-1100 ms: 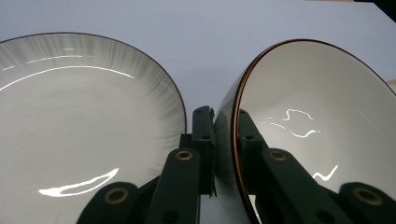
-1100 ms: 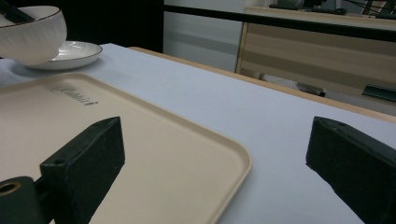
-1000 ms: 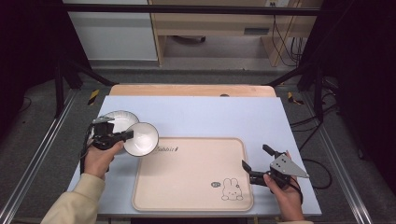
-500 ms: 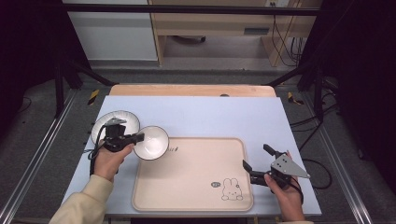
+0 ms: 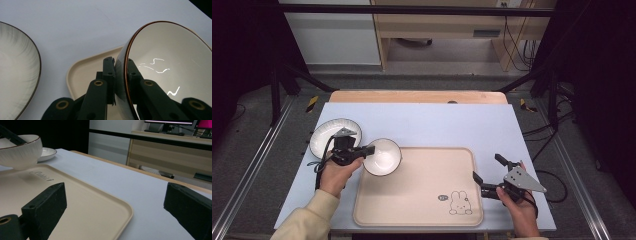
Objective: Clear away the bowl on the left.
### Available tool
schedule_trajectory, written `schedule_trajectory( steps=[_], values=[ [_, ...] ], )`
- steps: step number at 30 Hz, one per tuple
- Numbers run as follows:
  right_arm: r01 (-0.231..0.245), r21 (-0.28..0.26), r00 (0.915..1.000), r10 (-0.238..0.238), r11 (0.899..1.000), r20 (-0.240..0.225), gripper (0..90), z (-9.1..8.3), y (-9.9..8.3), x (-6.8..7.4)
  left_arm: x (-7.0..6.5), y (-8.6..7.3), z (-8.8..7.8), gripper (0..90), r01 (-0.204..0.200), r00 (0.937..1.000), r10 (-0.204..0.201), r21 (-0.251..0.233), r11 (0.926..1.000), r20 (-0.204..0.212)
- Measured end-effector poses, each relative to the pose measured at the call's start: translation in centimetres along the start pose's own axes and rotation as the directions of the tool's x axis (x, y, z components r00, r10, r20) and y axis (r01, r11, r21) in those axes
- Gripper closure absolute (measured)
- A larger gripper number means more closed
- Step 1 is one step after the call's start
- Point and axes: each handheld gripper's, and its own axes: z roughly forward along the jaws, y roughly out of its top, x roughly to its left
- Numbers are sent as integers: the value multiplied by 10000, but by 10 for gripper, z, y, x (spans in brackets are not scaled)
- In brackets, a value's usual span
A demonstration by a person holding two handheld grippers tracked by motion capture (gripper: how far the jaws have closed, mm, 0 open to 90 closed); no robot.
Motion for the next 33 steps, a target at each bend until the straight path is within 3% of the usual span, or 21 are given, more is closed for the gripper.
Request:
schedule_trajectory(
  steps=[8, 30, 33],
  values=[
    [176, -379, 9998, -178, 9991, -50, 49, -4, 1, -3, -14, -1, 8, 817, -90, 9994, 87, 87, 9999, 342],
    [338, -538, 9994, -334, 9980, 78, 50, -8, 2, -7, -60, -12, 42, 816, -781, 9911, 690, 783, 9939, 1137],
    [335, -552, 9994, -330, 9979, 99, 50, -8, 2, -7, -63, -13, 44, 817, -681, 9896, 570, 815, 9943, 1317]
  ],
)
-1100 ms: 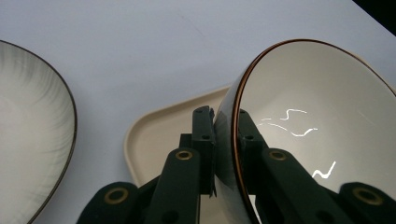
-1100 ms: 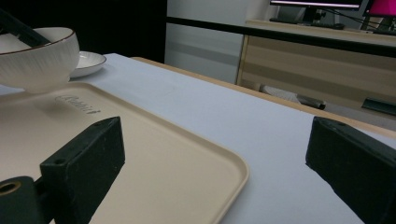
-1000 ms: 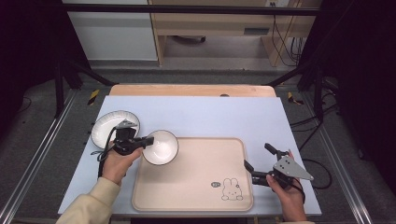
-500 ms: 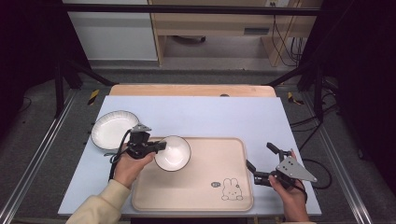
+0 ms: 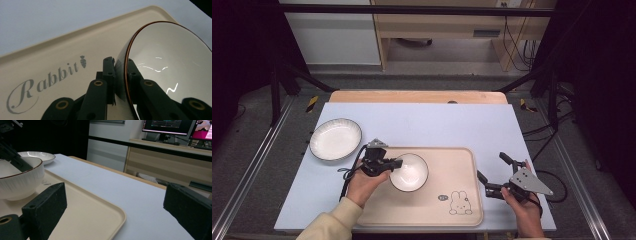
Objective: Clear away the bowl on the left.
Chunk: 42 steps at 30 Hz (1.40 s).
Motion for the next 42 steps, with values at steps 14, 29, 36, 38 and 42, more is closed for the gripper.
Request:
schedule_trajectory(
  steps=[14, 29, 36, 38, 42],
  values=[
    [-48, 40, 10000, 48, 10000, 25, 50, 0, 0, 0, -14, -4, 9, 816, -234, 9995, 229, 283, 9993, 198],
    [-52, 49, 10000, 52, 10000, -19, 50, 0, 0, 0, -20, -9, 16, 816, -317, 9988, 297, 525, 9981, 391],
    [-52, 57, 10000, 52, 10000, -24, 50, 1, -1, 0, -19, -10, 19, 816, -227, 9983, 196, 555, 9982, 555],
    [-60, 53, 10000, 60, 10000, -20, 50, 1, -1, 0, -18, -10, 19, 816, -207, 9982, 172, 604, 9980, 573],
    [-64, 61, 10000, 64, 10000, -24, 50, 1, -1, 0, -18, -10, 19, 816, -139, 9983, 101, 658, 9977, 582]
  ],
)
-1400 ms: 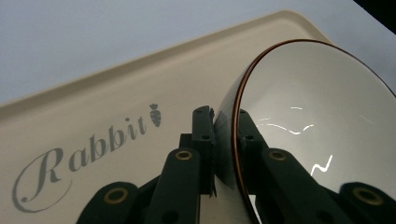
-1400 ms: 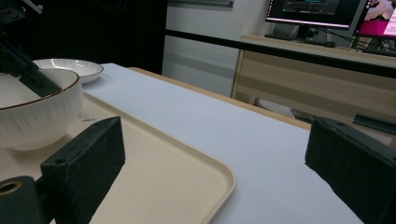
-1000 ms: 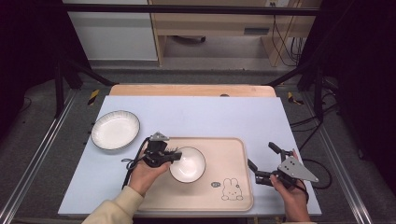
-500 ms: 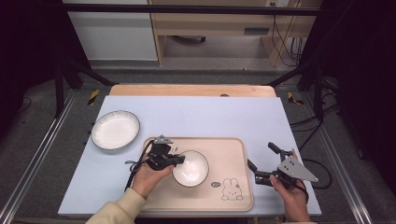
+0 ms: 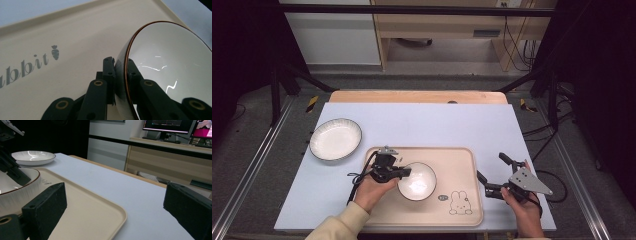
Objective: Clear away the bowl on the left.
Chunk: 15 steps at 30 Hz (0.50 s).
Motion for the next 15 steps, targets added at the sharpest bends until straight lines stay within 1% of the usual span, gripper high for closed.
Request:
schedule_trajectory(
  steps=[4, 8, 10, 11, 14, 15],
  values=[
    [3, 1, 10000, -3, 10000, 4, 50, 0, 0, 0, 1, 0, 1, 817, 87, 10000, -87, -15, 10000, -41],
    [-23, 29, 10000, 23, 10000, -7, 50, 0, 0, 0, 2, 0, 1, 817, 208, 9998, -209, 48, 9998, 34],
    [-15, 40, 10000, 15, 10000, -7, 50, 0, 0, 0, 3, 1, 1, 817, 213, 9998, -213, 113, 9997, 5],
    [-18, 41, 10000, 18, 10000, -6, 50, 0, 0, 0, 3, 1, 2, 817, 277, 9996, -278, 125, 9995, 61],
    [-23, 53, 10000, 23, 10000, 0, 50, 0, 0, 0, 3, 1, 2, 816, 289, 9996, -289, 160, 9995, 5],
    [-28, 60, 10000, 28, 10000, 2, 51, 0, 0, 0, 3, 2, 2, 816, 283, 9996, -284, 175, 9994, 51]
  ],
)
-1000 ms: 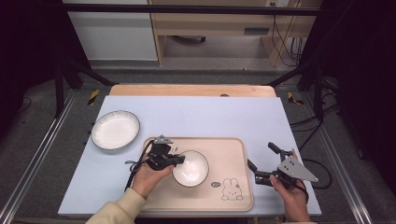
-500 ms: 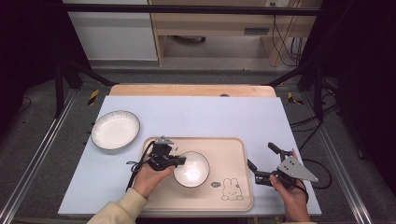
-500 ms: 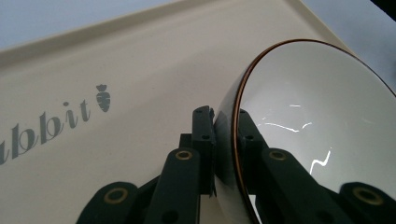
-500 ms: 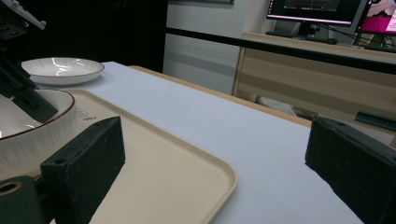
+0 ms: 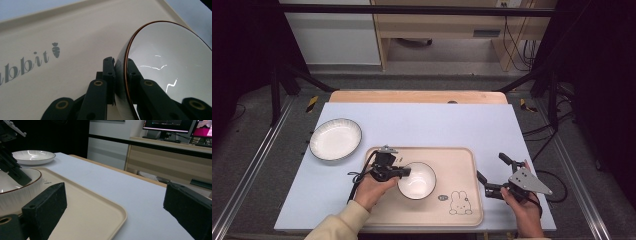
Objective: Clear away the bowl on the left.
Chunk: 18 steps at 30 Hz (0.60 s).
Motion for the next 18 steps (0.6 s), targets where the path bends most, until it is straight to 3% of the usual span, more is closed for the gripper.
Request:
schedule_trajectory(
  steps=[18],
  values=[
    [-54, 48, 10000, 54, 10000, -16, 50, 0, 0, 0, 1, 2, 2, 805, 229, 9997, -229, 83, 9997, 31]
  ],
)
